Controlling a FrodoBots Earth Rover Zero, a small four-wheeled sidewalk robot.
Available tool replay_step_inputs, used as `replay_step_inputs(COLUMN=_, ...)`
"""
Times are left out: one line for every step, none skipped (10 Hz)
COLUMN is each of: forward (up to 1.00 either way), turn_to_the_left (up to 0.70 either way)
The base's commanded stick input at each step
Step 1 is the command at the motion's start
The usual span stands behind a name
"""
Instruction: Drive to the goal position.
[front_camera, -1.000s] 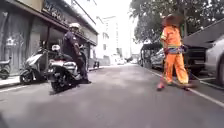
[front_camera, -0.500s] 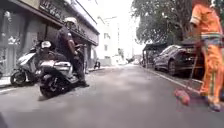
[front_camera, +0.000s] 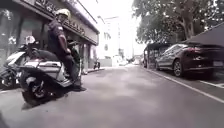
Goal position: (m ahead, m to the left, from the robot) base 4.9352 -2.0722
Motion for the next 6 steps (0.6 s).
replay_step_inputs(forward=0.70, turn_to_the_left=0.00)
replay_step_inputs(forward=0.70, turn_to_the_left=0.00)
replay_step_inputs(forward=0.70, turn_to_the_left=0.00)
replay_step_inputs(forward=0.70, turn_to_the_left=0.00)
replay_step_inputs(forward=0.70, turn_to_the_left=0.00)
replay_step_inputs(forward=0.70, turn_to_the_left=0.00)
